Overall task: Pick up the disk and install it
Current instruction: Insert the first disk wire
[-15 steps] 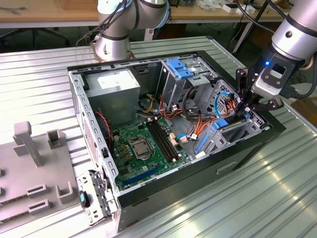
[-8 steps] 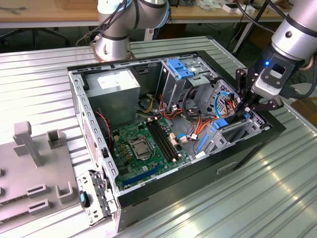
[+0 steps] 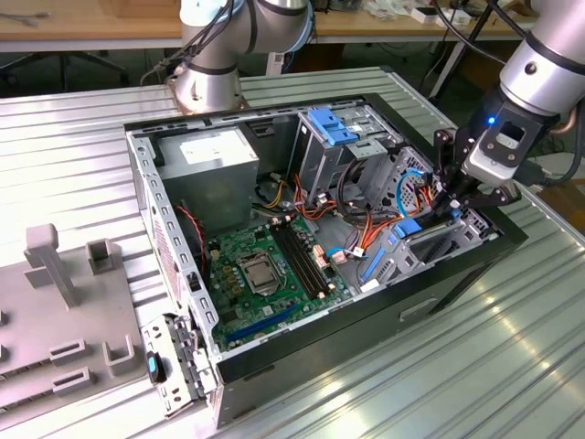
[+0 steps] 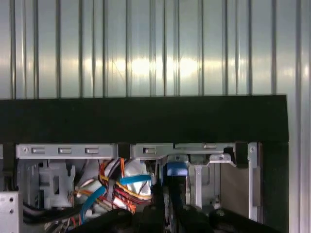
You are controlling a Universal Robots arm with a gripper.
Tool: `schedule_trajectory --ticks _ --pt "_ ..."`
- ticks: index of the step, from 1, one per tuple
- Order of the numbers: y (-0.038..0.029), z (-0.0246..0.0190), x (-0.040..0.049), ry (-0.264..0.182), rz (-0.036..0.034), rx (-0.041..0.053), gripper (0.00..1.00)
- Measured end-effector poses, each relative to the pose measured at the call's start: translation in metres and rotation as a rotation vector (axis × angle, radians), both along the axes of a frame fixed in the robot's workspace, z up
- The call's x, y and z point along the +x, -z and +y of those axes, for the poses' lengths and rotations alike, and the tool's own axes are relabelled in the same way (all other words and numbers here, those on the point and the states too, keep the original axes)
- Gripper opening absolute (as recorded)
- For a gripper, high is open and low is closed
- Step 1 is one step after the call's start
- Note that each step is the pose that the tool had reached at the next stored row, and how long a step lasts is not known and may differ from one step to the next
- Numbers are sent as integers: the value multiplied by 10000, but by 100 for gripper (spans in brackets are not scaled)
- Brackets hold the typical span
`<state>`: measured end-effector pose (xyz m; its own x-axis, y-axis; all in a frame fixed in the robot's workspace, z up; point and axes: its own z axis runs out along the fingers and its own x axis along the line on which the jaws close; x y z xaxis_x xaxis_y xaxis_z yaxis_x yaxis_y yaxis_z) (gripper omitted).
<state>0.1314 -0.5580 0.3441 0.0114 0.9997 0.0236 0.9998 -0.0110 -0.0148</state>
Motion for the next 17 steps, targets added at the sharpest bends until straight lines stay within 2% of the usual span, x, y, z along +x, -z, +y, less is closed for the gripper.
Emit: schedule_trajectory --ticks 5,13,17 --pt "-8 0 0 1 -1 -15 16" --pt "44 -5 0 1 0 -20 16" --pt "47 -7 0 0 0 -15 16"
